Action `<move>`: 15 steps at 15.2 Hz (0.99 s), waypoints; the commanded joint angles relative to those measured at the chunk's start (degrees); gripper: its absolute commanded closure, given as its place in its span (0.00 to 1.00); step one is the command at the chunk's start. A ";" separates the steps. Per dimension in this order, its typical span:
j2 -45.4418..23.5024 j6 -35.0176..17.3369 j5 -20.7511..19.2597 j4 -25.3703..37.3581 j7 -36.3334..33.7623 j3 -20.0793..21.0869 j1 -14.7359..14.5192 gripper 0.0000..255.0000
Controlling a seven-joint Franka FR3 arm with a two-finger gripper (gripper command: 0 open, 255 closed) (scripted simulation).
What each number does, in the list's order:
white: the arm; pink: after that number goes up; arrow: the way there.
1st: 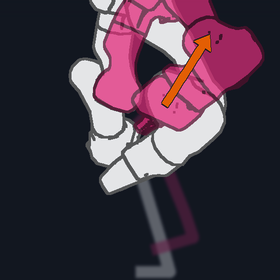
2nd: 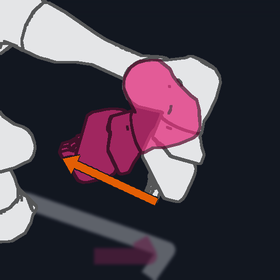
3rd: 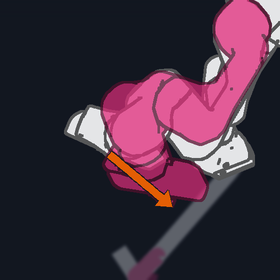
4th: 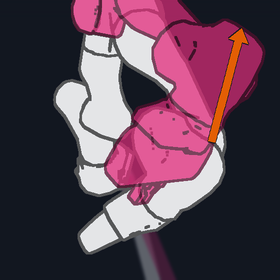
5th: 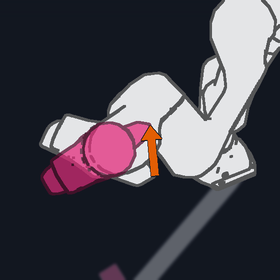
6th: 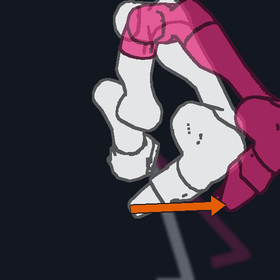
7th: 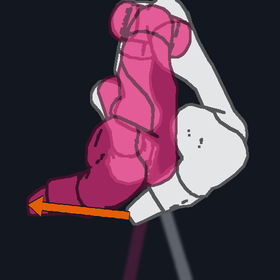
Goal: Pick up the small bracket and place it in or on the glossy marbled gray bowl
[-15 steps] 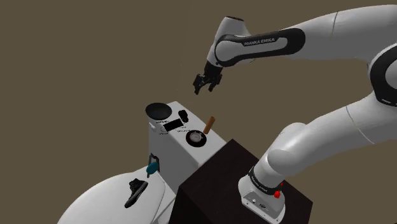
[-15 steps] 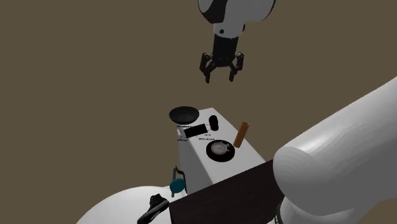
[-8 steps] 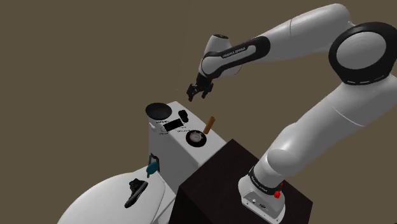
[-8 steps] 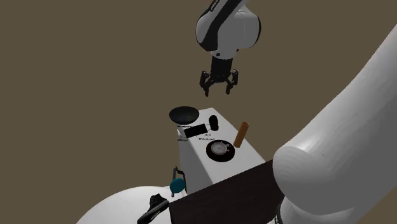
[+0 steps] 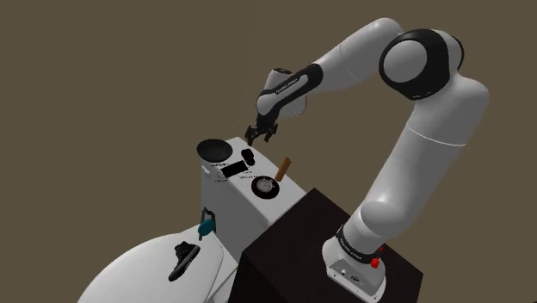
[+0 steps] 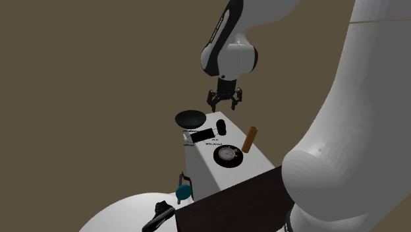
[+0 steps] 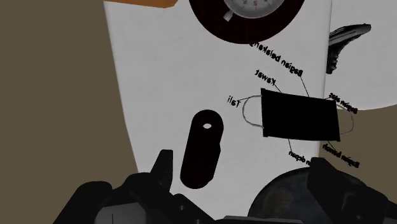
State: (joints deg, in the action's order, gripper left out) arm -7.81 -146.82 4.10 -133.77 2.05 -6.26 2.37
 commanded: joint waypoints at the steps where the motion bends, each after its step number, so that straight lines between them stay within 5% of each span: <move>1: -4.59 -1.89 1.00 2.36 1.38 -0.05 0.60 0.00; 7: -18.02 -5.61 3.23 11.15 4.07 0.79 2.62 0.00; 15: -23.60 -9.54 4.22 12.80 4.79 1.74 3.29 0.00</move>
State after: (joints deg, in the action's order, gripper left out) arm -30.76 -156.04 8.23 -121.31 6.82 -4.62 5.63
